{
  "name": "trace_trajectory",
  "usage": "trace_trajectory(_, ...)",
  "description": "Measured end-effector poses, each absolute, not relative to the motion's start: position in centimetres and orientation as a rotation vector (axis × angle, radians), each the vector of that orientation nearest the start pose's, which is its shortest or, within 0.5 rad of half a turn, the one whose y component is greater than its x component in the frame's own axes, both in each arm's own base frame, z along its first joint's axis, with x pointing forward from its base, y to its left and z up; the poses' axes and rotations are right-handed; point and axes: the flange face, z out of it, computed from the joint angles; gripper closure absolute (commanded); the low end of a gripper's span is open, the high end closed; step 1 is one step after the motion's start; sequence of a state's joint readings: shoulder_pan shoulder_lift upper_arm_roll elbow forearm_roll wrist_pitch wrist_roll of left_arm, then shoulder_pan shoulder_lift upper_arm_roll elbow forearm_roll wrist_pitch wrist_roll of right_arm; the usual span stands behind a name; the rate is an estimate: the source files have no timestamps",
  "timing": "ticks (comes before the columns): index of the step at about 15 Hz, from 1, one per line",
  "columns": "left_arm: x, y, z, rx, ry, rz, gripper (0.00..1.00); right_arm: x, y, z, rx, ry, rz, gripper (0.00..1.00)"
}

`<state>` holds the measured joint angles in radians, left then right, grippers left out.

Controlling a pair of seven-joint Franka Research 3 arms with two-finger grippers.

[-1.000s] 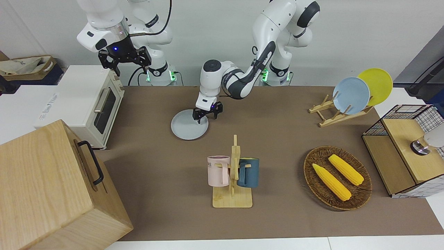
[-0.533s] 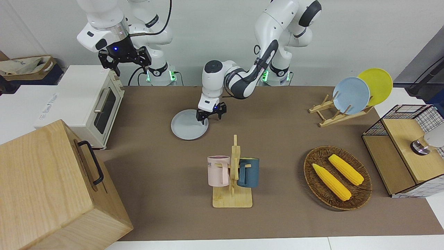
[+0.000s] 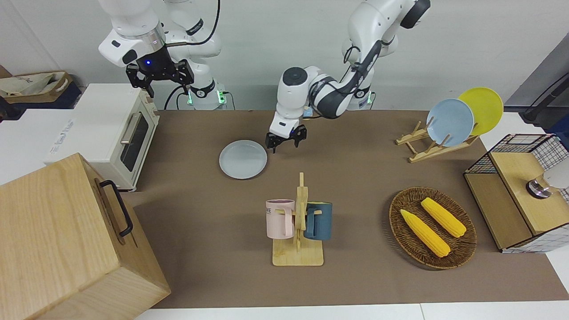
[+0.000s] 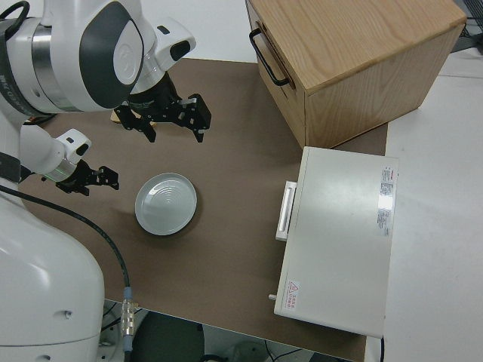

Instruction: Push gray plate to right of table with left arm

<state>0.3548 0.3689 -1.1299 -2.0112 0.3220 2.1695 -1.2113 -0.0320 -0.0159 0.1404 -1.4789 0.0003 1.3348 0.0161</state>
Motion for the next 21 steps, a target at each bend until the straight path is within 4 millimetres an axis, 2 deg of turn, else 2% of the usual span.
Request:
trace_trajectory(4, 46.5, -32.5, 39.7, -3.146, -0.398, 0.112, 0.0, 52.1, 5.7, 65.6, -3.142, -0.145, 0.201, 0.017)
trace_trajectory(6, 47.1, -31.0, 40.3, -3.142, -0.397, 0.122, 0.0, 52.1, 5.7, 65.6, -3.142, -0.145, 0.201, 0.017)
trace_trajectory(14, 46.9, -31.1, 40.6, -3.147, -0.382, 0.122, 0.0, 52.1, 5.7, 65.6, -3.142, -0.145, 0.201, 0.017)
trace_trajectory(18, 48.3, -30.6, 42.0, -3.162, -0.416, 0.078, 0.0, 52.1, 5.7, 65.6, -3.142, -0.145, 0.201, 0.017)
trace_trajectory(21, 50.3, -27.7, 44.1, -3.102, -0.464, 0.066, 0.0, 52.1, 5.7, 65.6, -3.142, -0.145, 0.201, 0.017)
